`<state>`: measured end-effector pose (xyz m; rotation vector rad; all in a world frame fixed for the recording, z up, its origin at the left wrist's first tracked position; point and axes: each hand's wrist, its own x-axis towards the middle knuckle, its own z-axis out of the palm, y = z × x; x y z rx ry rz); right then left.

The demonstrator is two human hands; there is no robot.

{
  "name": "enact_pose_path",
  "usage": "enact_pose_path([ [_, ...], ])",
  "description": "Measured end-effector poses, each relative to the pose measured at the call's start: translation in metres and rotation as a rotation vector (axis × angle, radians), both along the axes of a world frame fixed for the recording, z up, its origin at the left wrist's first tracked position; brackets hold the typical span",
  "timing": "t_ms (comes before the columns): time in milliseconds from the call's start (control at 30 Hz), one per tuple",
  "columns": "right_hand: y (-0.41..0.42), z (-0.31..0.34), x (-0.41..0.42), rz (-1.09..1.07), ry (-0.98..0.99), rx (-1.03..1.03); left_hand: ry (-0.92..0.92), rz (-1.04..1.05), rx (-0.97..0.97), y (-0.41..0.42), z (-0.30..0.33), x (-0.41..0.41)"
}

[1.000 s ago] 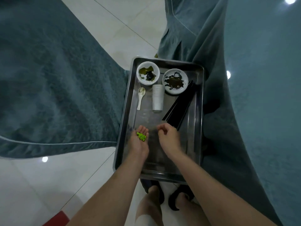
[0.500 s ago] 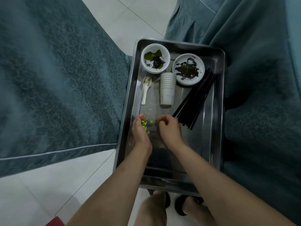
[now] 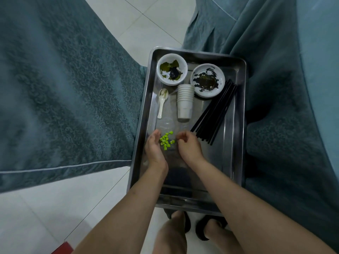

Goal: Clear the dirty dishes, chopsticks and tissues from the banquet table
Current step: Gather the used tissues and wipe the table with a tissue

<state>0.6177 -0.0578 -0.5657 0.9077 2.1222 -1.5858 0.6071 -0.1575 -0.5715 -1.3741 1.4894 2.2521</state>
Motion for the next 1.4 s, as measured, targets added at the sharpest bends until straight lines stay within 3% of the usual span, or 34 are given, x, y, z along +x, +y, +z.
enact_pose_path([
  [300, 0.01, 0.095, 0.013, -0.042, 0.063, 0.002, 0.056, -0.208, -0.019, 0.013, 0.089, 0.014],
  [767, 0.08, 0.318, 0.042, -0.31, 0.332, 0.041, 0.189, -0.563, -0.02, 0.077, 0.317, 0.019],
  [1000, 0.16, 0.386, 0.085, -0.534, 0.403, 0.088, 0.265, -0.849, -0.032, 0.171, 0.398, 0.032],
  [1400, 0.347, 0.42, 0.184, -0.835, 0.4, 0.224, 0.364, -1.214, -0.074, 0.364, 0.434, 0.103],
])
